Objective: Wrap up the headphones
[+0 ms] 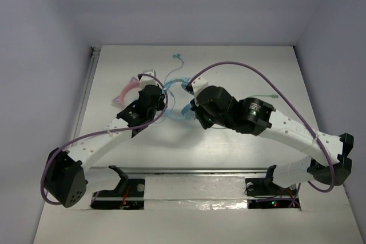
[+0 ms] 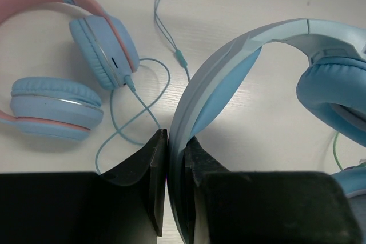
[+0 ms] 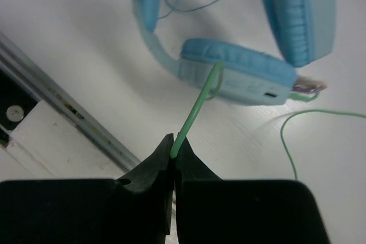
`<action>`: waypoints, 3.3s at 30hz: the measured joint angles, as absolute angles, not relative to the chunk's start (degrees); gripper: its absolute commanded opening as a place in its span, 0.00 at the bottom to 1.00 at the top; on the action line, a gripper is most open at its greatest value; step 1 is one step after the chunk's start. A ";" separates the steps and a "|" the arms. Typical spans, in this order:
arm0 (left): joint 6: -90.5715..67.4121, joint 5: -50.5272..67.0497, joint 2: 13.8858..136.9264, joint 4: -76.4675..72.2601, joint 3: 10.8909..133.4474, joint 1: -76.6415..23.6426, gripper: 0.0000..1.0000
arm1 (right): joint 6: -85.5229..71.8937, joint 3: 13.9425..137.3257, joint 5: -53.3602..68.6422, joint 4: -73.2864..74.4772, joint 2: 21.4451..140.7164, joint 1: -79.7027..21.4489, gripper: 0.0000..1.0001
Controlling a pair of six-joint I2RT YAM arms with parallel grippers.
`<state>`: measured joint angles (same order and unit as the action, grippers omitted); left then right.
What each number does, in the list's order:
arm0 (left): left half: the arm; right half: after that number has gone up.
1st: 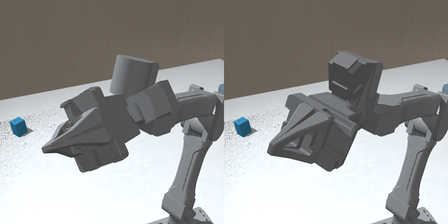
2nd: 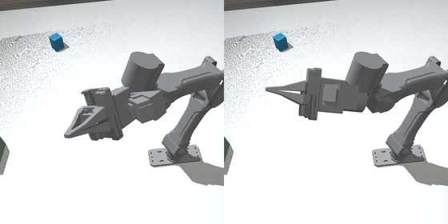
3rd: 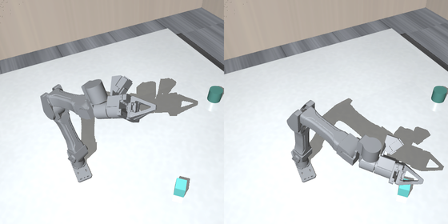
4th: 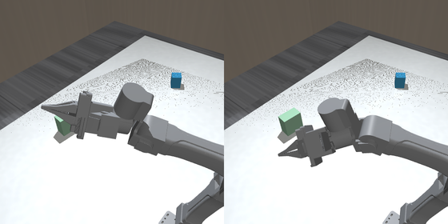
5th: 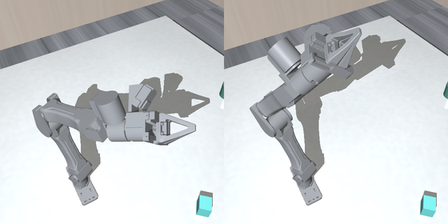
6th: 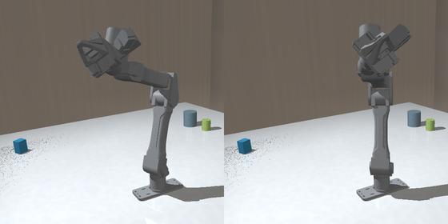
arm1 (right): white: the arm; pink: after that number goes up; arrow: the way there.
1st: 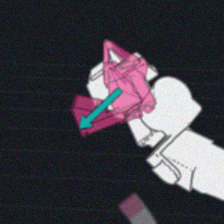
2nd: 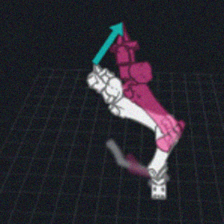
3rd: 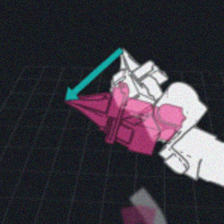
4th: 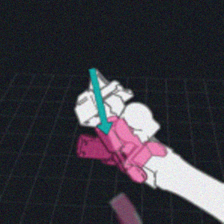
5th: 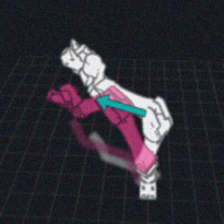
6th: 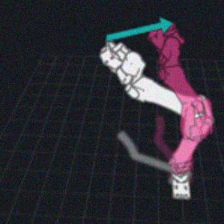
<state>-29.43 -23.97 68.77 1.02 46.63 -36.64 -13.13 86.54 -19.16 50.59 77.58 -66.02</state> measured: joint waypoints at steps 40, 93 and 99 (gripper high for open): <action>-30.39 9.65 74.39 -11.73 47.00 -26.61 0.00 | -3.84 92.97 17.43 48.16 81.28 -66.17 0.00; -24.84 10.50 53.95 -6.57 32.32 -46.46 0.00 | -7.73 93.12 -21.06 55.05 80.20 -59.33 0.00; -24.45 13.37 49.36 -11.00 31.53 -46.44 0.00 | -8.67 89.08 -24.16 51.51 78.70 -56.95 0.00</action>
